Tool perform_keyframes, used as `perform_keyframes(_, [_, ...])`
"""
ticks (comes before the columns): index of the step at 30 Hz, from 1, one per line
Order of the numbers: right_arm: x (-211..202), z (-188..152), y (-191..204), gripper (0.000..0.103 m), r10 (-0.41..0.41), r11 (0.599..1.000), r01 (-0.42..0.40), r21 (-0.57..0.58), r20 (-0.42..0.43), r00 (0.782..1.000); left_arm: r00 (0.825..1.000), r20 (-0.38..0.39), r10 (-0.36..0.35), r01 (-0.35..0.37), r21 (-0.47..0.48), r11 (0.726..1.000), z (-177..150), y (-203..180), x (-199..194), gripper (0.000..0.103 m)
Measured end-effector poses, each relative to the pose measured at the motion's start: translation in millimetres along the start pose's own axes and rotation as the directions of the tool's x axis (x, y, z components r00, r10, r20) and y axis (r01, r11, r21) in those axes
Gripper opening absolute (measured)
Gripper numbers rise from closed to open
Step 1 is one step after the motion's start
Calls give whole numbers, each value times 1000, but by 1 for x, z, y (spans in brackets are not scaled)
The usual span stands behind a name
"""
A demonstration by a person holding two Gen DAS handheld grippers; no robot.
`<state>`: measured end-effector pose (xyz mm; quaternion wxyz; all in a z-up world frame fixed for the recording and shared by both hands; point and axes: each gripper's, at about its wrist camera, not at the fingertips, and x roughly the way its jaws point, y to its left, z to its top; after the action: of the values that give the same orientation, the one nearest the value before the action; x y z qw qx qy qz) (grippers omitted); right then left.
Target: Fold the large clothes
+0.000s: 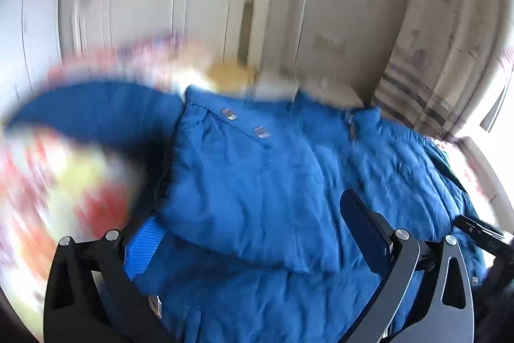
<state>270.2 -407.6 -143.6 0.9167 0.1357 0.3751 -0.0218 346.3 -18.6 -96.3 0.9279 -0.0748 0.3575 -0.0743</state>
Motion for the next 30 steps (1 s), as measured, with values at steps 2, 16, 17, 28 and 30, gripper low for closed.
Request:
perform_keyframes(2, [0,0,1,65,-5,1000,5,-3,0,1000,994,-75,-77,59,-220,974,-6,40,14,98])
perform_keyframes(16, [-20,-2,-10,65,37,998,-42,51,100,994,994,10,-108,109,-101,989,33,39,22,23])
perform_keyframes(17, [-20,-2,-13,65,41,997,-48,65,101,994,994,38,-106,108,-83,991,38,36,22,23])
perform_keyframes(28, [-18,-2,7,63,-124,989,127,-73,41,991,997,-69,-28,17,-157,987,30,77,57,24])
perform_keyframes(30, [-16,-2,17,63,-193,965,195,-175,24,981,997,-76,-11,0,-137,991,30,74,60,24])
